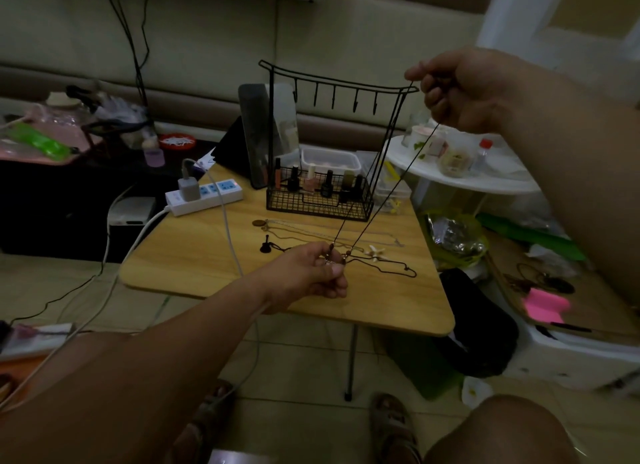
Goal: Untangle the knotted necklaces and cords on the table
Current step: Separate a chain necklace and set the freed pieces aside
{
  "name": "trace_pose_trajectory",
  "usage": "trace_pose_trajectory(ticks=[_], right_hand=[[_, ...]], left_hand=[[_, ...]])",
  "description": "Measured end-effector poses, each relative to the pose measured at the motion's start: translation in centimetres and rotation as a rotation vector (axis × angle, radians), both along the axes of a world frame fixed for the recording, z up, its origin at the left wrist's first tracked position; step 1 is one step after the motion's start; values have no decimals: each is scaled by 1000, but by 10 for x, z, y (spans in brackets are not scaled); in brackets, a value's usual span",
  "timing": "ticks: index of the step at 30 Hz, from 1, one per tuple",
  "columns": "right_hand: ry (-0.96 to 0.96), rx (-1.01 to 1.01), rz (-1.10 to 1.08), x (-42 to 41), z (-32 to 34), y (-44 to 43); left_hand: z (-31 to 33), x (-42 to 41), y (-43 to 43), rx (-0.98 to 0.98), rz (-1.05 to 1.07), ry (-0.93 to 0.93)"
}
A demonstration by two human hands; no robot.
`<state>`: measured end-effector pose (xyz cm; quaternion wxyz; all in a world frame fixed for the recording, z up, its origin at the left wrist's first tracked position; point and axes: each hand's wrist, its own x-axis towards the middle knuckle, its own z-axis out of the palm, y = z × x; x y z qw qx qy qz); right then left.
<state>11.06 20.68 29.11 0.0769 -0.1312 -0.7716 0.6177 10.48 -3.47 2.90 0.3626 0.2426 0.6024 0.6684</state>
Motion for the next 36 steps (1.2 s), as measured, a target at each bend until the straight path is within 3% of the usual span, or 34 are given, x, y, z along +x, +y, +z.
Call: trace_pose_trajectory(ticks=[8,10,12,14,17,21,26,31,33,36], right_hand=[[95,-85,125,10,13,-32],[131,-119,158,14,19,-47],[158,-151,170,16,22,-58],[164,-167,199,15,22,-67],[142,-118,201,12,20,-78],[105,8,139,3,19,-80],[114,16,71,-8,20,-72],[183,402,-132,-13,10,-54],[232,537,-54,-15,8,-50],[154,416,143,-30,2,-46]], left_hand=[[0,-7,-6,-44,111,-166],[6,-10,-7,-169,268,-13],[29,-14,-8,-251,432,258],[74,-17,-5,-109,504,427],[160,-19,10,73,422,531],[229,-24,42,0,319,644],[244,-52,58,-75,281,575],[266,-73,54,-212,256,685],[271,-80,49,-265,194,704],[272,-94,43,-283,151,721]])
